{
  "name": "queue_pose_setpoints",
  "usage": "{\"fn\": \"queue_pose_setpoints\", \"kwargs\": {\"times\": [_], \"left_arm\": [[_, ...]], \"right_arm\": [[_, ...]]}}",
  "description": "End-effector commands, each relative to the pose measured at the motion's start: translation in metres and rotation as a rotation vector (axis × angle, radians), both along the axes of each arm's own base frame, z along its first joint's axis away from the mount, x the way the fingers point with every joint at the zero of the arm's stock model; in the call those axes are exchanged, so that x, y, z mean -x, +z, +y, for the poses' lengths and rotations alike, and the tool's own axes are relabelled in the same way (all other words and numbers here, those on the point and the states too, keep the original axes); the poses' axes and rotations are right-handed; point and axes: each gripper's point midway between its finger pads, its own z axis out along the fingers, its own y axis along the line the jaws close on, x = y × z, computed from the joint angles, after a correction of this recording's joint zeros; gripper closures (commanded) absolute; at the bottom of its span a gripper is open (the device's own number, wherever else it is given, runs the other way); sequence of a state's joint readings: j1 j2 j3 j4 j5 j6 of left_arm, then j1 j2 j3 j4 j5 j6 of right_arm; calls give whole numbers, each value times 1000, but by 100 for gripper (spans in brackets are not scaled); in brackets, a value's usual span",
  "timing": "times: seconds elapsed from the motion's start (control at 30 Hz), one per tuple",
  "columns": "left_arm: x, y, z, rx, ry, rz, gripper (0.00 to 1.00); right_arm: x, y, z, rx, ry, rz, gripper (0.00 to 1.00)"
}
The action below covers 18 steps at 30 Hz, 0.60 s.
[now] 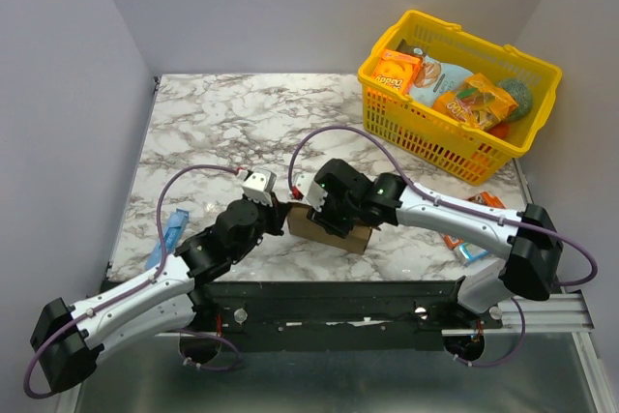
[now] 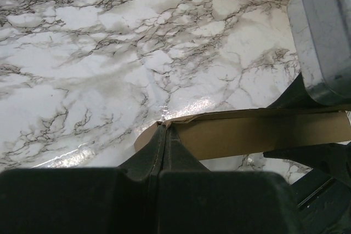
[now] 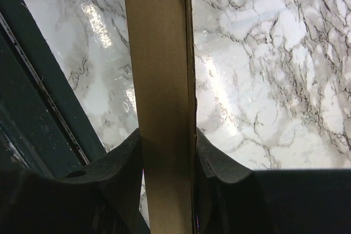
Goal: Fold the paper box
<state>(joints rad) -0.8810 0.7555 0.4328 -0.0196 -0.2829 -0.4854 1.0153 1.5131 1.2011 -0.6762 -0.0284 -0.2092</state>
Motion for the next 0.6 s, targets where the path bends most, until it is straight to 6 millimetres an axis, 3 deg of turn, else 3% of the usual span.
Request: {"fn": "queue_pose_setpoints", "kwargs": {"times": [0.0, 0.37, 0.57], "left_arm": [[26, -55, 9, -161, -54, 138, 100], [18, -51, 6, -222, -10, 177, 100], [17, -54, 5, -241, 5, 197, 100]], "right_arm": [[-23, 6, -12, -5, -132, -70, 53], [-24, 56, -11, -137, -238, -89, 17], [-23, 71, -48, -146, -401, -95, 14]]}}
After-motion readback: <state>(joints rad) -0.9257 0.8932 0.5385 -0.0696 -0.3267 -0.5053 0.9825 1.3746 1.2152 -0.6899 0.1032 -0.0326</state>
